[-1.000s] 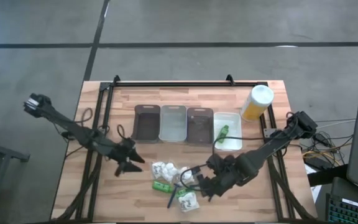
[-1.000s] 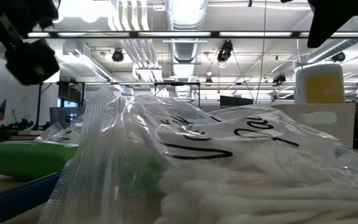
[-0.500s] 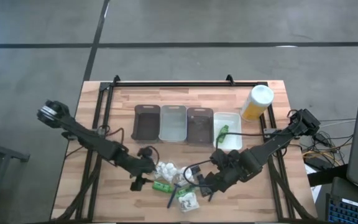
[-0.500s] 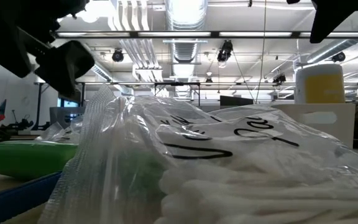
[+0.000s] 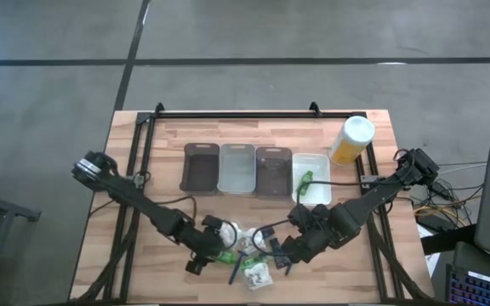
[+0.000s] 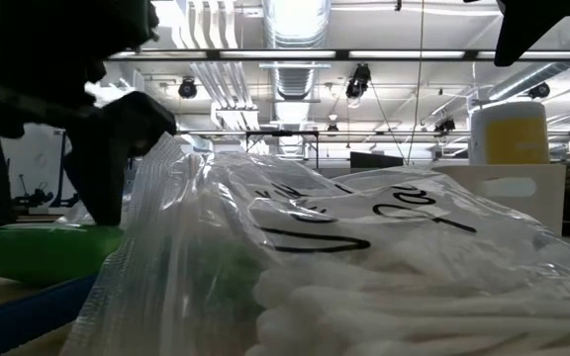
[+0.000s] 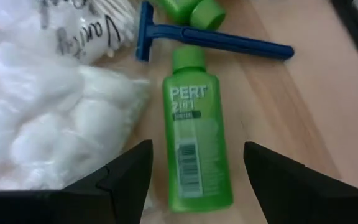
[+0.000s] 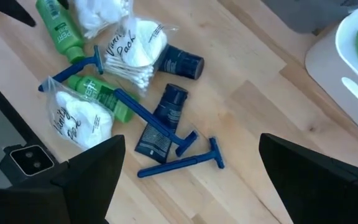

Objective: Pick & Place Travel size toiletries
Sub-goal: Put the green shampoo into the white bin

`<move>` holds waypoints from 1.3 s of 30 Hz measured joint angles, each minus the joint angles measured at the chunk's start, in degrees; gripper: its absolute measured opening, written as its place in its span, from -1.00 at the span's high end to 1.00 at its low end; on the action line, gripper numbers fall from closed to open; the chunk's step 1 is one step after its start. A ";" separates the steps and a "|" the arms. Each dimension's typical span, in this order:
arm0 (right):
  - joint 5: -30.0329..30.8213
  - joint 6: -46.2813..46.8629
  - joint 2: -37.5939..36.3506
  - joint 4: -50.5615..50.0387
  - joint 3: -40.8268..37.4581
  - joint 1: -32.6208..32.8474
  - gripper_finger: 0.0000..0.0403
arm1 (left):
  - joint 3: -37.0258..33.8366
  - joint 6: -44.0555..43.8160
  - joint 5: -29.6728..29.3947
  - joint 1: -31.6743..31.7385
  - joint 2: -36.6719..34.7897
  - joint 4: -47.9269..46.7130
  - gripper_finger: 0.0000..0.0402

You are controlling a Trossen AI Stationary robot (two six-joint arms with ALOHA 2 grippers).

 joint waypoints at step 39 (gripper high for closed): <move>4.80 -30.39 -2.11 11.52 1.47 -0.38 -0.83 | 4.68 -5.57 -8.59 2.79 -13.85 -5.97 0.21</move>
